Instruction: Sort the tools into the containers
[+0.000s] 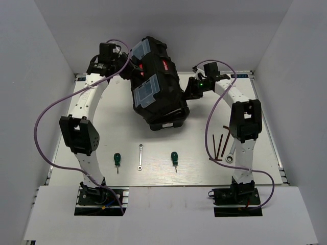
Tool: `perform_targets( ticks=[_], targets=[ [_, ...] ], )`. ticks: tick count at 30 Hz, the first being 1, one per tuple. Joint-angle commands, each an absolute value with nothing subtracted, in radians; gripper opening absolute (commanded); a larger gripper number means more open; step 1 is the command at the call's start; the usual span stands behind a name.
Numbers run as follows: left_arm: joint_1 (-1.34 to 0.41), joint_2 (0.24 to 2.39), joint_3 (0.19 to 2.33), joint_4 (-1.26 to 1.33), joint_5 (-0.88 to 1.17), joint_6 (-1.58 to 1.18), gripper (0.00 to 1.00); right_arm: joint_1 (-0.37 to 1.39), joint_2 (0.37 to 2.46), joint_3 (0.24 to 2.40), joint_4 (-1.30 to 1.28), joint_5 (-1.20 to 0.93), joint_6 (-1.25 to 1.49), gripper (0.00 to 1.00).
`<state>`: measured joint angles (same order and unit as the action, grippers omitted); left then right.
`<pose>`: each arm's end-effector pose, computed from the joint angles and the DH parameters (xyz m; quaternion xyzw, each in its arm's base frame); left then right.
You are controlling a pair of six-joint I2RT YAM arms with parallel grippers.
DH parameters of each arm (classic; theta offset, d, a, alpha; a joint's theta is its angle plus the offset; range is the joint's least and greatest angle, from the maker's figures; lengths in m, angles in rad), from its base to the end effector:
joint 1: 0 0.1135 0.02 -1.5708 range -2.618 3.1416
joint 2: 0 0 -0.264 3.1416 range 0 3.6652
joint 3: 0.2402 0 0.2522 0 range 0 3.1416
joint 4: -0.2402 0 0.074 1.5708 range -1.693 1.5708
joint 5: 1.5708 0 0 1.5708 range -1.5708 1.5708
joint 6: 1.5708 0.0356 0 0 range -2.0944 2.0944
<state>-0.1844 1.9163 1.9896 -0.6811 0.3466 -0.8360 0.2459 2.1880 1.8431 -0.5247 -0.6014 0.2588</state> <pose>0.4279 -0.0921 0.3783 -0.2038 0.8527 -0.3561 0.3234 0.4706 0.1389 0.2235 -0.0959 0.8977 0.3513 0.2482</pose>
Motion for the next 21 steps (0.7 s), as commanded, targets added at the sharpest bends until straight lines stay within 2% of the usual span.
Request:
perform_targets(
  ticks=[1,12,21],
  targets=[
    [-0.092,1.687,2.051,-0.555,0.417,-0.896,0.0,0.201,2.171,1.793,-0.517,-0.37,0.216,0.0],
    [0.087,1.574,1.911,-0.684,0.469,-0.821,0.0,0.103,2.097,1.672,-0.488,-0.275,0.227,0.0],
    [0.147,1.496,1.715,-0.773,0.439,-0.695,0.0,0.023,1.99,1.494,-0.431,-0.281,0.241,0.0]
  ],
)
